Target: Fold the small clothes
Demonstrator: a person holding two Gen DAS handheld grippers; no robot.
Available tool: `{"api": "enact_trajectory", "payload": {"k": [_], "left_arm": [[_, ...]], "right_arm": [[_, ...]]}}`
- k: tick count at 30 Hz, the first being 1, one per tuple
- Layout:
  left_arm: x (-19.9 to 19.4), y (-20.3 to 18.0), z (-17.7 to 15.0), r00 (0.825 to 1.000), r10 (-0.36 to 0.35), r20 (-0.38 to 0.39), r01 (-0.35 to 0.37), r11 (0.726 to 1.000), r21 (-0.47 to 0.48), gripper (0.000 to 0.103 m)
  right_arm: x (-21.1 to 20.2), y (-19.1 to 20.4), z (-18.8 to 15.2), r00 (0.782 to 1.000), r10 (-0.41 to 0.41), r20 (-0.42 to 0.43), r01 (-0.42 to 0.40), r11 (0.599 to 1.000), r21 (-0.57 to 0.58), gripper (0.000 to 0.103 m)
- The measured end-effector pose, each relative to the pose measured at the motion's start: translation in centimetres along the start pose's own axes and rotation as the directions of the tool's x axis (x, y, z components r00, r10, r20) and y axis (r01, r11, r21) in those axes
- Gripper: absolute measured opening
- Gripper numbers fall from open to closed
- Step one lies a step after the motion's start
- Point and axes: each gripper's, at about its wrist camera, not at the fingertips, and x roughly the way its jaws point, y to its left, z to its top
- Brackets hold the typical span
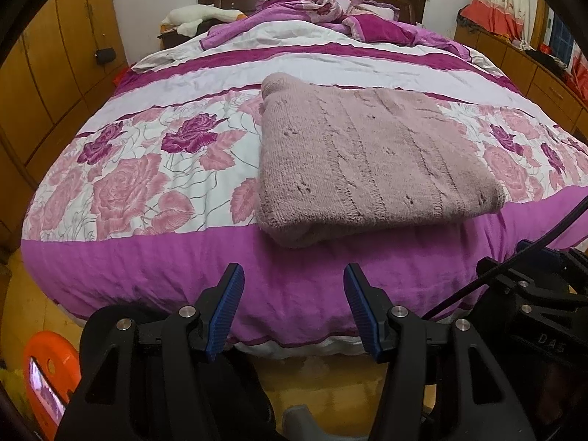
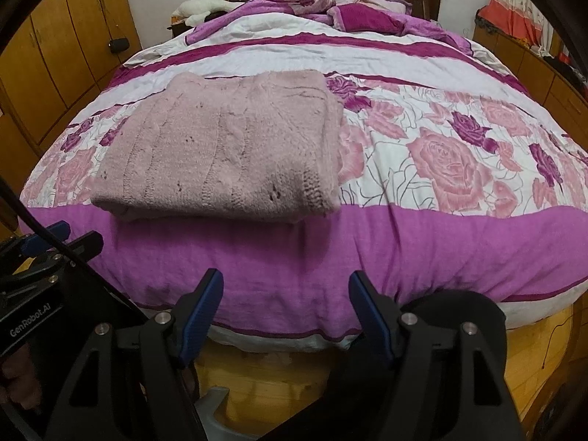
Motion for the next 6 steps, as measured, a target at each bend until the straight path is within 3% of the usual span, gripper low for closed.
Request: {"api": "enact_trajectory", "payload": {"k": [6], "left_arm": [[-0.41,0.35,0.11,1.0,0.004,0.022,-0.004,1.0,-0.012,0.034]], "right_arm": [[-0.06,0.34,-0.02,1.0,0.007,-0.002,-0.007,1.0,-0.004,0.074]]}}
